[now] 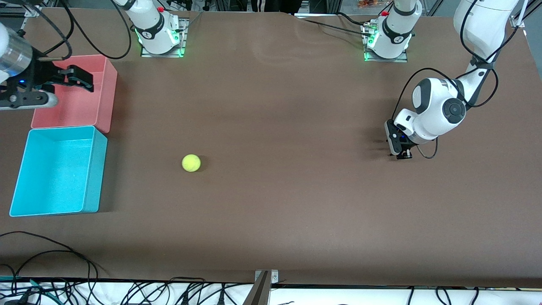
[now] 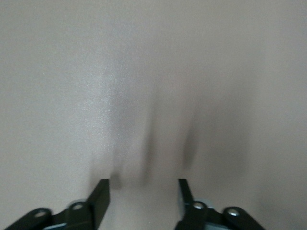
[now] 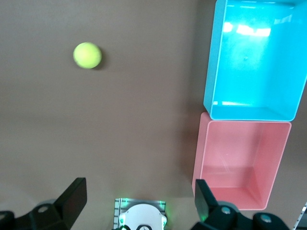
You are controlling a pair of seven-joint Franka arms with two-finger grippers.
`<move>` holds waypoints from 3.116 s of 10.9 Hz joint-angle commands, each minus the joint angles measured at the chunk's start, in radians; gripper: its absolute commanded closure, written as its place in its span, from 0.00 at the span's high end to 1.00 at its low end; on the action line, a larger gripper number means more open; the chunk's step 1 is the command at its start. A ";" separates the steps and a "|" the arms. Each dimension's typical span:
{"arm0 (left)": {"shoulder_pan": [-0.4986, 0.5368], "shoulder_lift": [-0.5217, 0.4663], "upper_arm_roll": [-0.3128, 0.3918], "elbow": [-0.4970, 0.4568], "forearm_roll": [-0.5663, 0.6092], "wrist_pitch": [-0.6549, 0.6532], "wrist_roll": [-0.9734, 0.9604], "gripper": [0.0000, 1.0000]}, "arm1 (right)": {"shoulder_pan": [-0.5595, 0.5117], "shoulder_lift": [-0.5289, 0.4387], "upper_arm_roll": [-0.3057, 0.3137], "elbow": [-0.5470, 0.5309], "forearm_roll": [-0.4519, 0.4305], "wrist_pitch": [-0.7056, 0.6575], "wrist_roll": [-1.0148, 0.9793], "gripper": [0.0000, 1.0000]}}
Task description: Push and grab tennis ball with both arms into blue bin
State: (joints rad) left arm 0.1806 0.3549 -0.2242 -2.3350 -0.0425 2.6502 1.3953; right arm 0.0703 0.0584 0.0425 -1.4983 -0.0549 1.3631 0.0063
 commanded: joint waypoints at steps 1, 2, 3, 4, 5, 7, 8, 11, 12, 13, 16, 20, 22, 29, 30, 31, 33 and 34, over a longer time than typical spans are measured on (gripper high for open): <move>0.005 -0.022 0.000 -0.003 -0.022 -0.016 0.008 1.00 | 0.014 0.058 0.008 0.003 -0.008 -0.044 -0.137 1.00; 0.028 -0.024 -0.001 -0.001 -0.022 -0.016 0.008 1.00 | 0.020 0.079 0.008 -0.009 -0.006 -0.061 -0.160 1.00; 0.048 -0.033 -0.001 -0.003 -0.022 -0.018 0.008 1.00 | 0.022 0.118 0.008 -0.017 -0.006 -0.062 -0.167 1.00; 0.077 -0.054 0.000 -0.003 -0.022 -0.019 0.008 1.00 | 0.022 0.156 0.008 -0.020 -0.006 -0.070 -0.178 1.00; 0.091 -0.079 0.000 -0.001 -0.022 -0.018 0.004 1.00 | 0.022 0.184 0.010 -0.042 -0.006 -0.070 -0.177 1.00; 0.089 -0.149 0.000 0.000 -0.022 -0.019 0.016 1.00 | 0.020 0.219 0.008 -0.129 -0.017 0.026 -0.180 1.00; 0.086 -0.225 0.000 0.002 -0.022 -0.073 0.014 1.00 | 0.022 0.230 0.007 -0.167 -0.043 0.078 -0.177 1.00; 0.077 -0.379 -0.001 0.081 -0.033 -0.260 0.008 1.00 | 0.063 0.254 0.008 -0.285 -0.227 0.220 -0.180 1.00; 0.076 -0.384 -0.003 0.133 -0.034 -0.318 0.007 1.00 | 0.081 0.267 0.008 -0.301 -0.264 0.261 -0.180 1.00; 0.070 -0.390 -0.001 0.185 -0.036 -0.372 0.005 1.00 | 0.083 0.296 0.008 -0.310 -0.296 0.292 -0.180 1.00; 0.053 -0.433 0.016 0.247 -0.036 -0.476 -0.152 1.00 | 0.074 0.380 0.005 -0.313 -0.377 0.454 -0.250 1.00; -0.030 -0.456 0.100 0.388 -0.033 -0.680 -0.368 1.00 | 0.008 0.471 0.000 -0.303 -0.540 0.673 -0.261 1.00; -0.036 -0.456 0.105 0.469 -0.022 -0.801 -0.545 1.00 | -0.027 0.515 0.000 -0.301 -0.582 0.772 -0.284 1.00; -0.089 -0.455 0.126 0.709 0.053 -1.120 -0.987 1.00 | -0.059 0.584 -0.001 -0.299 -0.589 0.852 -0.299 1.00; -0.089 -0.455 0.125 0.730 0.055 -1.148 -1.024 1.00 | -0.072 0.593 -0.001 -0.299 -0.592 0.875 -0.299 1.00; -0.090 -0.455 0.117 0.761 0.064 -1.192 -1.050 1.00 | -0.081 0.601 -0.001 -0.299 -0.600 0.892 -0.299 0.93; -0.092 -0.452 0.114 0.812 0.087 -1.253 -1.110 1.00 | -0.081 0.600 -0.001 -0.298 -0.600 0.890 -0.301 0.53; -0.108 -0.449 0.117 0.819 0.081 -1.254 -1.174 1.00 | -0.081 0.600 0.000 -0.290 -0.600 0.886 -0.302 0.34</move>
State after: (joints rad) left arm 0.1015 -0.1098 -0.1116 -1.5718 0.0126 1.4403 0.3316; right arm -0.0019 0.6531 0.0341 -1.8065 -0.6341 2.2443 -0.2827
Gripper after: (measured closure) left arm 0.000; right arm 0.145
